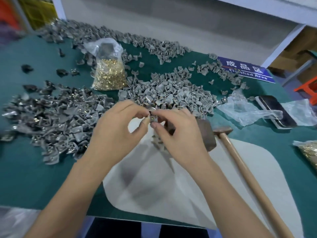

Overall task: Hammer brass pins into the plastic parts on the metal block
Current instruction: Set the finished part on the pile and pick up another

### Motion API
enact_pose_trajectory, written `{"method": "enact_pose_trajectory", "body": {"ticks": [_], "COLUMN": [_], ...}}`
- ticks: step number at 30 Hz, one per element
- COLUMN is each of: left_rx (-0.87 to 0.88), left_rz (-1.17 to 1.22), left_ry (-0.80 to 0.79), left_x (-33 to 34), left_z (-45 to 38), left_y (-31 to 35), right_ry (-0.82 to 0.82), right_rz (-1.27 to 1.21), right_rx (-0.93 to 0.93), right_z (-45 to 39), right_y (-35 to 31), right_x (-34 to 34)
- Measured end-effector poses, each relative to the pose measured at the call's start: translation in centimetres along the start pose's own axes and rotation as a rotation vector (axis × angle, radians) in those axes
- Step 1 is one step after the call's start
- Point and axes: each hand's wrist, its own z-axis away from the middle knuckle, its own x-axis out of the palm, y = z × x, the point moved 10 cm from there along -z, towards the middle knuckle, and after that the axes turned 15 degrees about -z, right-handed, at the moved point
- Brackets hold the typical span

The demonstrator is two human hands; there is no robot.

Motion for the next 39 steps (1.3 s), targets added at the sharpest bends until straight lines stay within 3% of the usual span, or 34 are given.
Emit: {"method": "enact_pose_trajectory", "body": {"ticks": [9,17,22,24,28,31,39], "left_rx": [-0.298,-0.37,-0.356,-0.292,-0.097,-0.071,-0.055], "left_rz": [-0.172,-0.181,-0.105,-0.021,0.122,0.133,0.007], "left_ry": [0.053,0.024,0.074,0.002,-0.298,-0.444,-0.525], "left_x": [-4.6,-5.7,-6.1,-4.9,0.4,3.9,7.0], "left_z": [4.0,5.9,5.0,4.0,2.9,3.1,2.2], "left_y": [-9.9,-13.8,-11.9,-9.7,-4.0,-1.8,0.4], "right_ry": [-0.205,-0.292,-0.205,-0.145,-0.101,-0.082,0.054], "right_rz": [-0.054,-0.019,-0.053,-0.054,0.047,0.115,-0.141], "right_rx": [-0.073,-0.065,0.007,0.032,0.066,0.086,0.109], "right_z": [-4.5,-5.5,-6.2,-6.3,-4.8,-3.5,-2.1], "right_y": [-4.7,-5.4,-3.2,-1.6,1.8,3.9,6.6], "right_x": [10.3,14.4,10.2,7.0,1.6,-0.9,-3.5]}}
